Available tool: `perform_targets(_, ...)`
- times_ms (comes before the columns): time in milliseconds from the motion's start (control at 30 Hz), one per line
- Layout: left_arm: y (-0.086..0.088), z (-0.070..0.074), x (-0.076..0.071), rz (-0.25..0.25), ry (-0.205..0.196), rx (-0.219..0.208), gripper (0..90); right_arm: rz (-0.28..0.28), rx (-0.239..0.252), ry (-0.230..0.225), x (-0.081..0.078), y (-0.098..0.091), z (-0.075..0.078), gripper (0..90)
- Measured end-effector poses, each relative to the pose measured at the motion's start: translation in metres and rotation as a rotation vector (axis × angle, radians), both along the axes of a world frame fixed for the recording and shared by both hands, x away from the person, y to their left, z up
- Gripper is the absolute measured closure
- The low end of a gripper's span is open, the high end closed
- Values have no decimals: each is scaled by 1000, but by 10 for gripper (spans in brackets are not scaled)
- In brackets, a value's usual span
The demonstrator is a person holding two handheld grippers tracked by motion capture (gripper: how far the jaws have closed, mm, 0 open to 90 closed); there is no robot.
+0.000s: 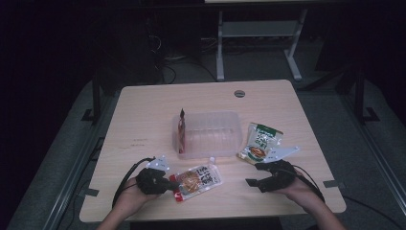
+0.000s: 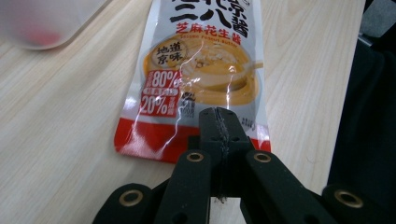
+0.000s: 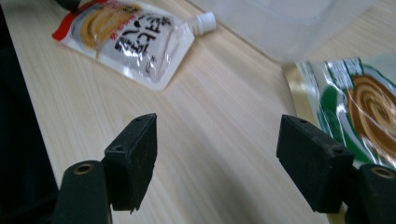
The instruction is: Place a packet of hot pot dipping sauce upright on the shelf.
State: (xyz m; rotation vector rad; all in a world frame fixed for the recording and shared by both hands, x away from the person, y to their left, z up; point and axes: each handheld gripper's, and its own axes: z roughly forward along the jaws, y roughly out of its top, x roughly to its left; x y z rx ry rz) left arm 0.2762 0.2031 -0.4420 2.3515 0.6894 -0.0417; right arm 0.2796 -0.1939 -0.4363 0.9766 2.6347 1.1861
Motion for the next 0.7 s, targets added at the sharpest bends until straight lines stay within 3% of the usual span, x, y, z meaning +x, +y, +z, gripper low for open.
perform_targets(367,1,4,3,30,-41,2,899,65,31,1,27,50,1,282)
perform_targets(700,0,1,4,12,-56,34,899,118,49,56,41,84,-8,276)
